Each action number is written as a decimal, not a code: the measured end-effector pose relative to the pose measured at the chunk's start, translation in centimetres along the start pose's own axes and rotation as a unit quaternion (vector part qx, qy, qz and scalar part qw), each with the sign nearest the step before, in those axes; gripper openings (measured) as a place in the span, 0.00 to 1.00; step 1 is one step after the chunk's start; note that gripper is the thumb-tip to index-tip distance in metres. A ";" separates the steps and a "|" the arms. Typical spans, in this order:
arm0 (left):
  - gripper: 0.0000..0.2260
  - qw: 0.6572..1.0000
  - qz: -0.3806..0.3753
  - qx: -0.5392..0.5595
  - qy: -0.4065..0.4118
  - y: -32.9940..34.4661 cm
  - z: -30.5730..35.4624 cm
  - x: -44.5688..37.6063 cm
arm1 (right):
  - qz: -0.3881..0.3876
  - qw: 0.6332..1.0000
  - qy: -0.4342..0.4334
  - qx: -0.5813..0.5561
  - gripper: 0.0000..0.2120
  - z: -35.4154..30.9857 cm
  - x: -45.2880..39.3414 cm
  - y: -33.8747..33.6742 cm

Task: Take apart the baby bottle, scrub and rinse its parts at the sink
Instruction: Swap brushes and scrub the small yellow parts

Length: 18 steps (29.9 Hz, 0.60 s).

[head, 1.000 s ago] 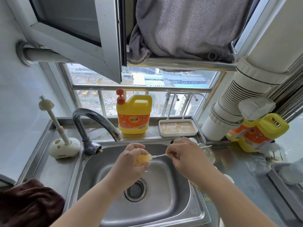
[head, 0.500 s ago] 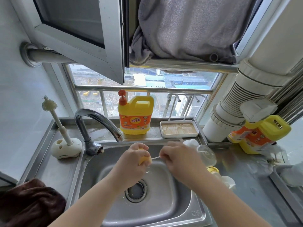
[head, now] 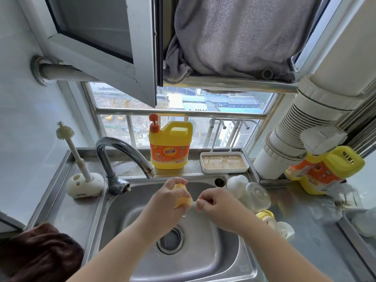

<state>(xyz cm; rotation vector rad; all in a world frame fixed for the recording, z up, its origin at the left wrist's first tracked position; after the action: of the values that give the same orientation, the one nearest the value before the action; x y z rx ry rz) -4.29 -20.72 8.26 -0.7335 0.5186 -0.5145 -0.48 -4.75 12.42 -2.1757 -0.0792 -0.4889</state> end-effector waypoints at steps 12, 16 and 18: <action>0.06 0.999 0.011 0.025 -0.037 -0.4 -0.2 -0.4 | 0.083 0.996 -0.029 0.014 0.07 0.3 0.2 -1.1; 0.06 0.999 0.005 0.019 -0.033 -0.3 -0.1 -0.6 | 0.064 0.997 -0.046 0.022 0.08 -0.2 0.3 -0.4; 0.06 0.999 0.000 0.021 -0.031 -0.4 -0.1 -0.6 | 0.073 0.997 -0.037 0.009 0.08 0.0 0.1 -1.0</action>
<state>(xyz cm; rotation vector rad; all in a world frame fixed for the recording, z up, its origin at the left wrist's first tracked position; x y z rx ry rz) -4.95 -20.67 8.67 -0.7075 0.4497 -0.4997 -0.56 -4.12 13.21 -2.1637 0.0357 -0.3235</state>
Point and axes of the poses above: each hand's wrist, its own x-axis away from the middle knuckle, its own y-axis out of the palm, z = x × y, the point moved 2 cm from there along -x, towards the middle knuckle, and after that the axes turned 10 degrees about y, right-handed, at the moved point
